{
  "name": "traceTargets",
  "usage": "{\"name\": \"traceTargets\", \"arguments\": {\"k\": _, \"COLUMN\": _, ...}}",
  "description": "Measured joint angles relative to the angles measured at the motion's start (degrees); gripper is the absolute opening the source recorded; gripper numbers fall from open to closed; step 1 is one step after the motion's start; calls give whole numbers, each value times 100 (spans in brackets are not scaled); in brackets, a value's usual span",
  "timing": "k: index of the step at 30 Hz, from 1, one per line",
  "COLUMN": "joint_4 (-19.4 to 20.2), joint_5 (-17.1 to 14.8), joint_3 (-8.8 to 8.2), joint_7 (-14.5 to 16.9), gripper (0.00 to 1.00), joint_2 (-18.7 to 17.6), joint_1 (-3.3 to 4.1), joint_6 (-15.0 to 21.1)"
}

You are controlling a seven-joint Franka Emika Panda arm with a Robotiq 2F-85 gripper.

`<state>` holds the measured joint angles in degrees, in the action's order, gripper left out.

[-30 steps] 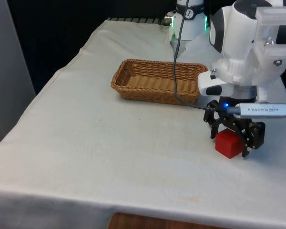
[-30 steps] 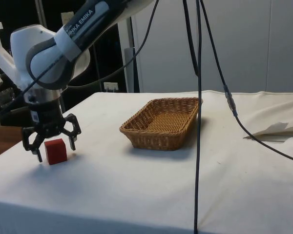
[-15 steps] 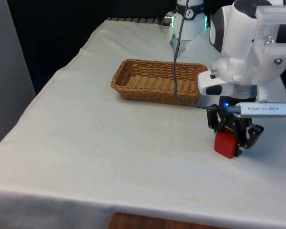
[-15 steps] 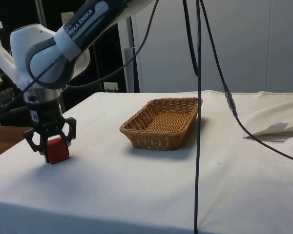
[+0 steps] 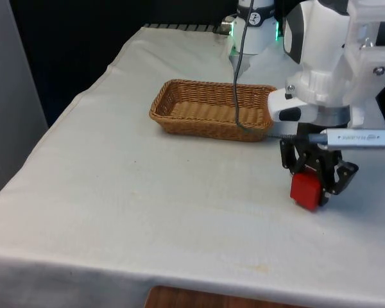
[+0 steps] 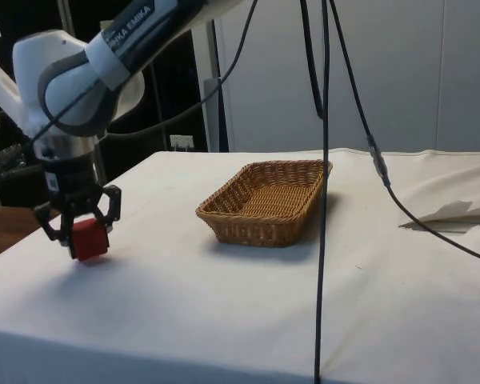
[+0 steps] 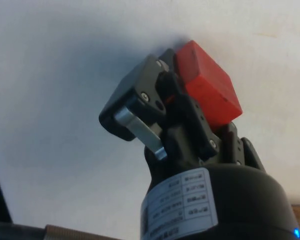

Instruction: Pick up the cube and place it into the basket.

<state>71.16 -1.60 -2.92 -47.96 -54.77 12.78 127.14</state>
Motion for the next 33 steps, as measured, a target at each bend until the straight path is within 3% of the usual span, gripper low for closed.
{"name": "traceTargets", "arguments": {"k": 33, "joint_4": 11, "joint_5": 80, "joint_3": 0, "joint_7": 0, "gripper": 0, "joint_2": 1043, "joint_1": 6, "joint_6": -985}}
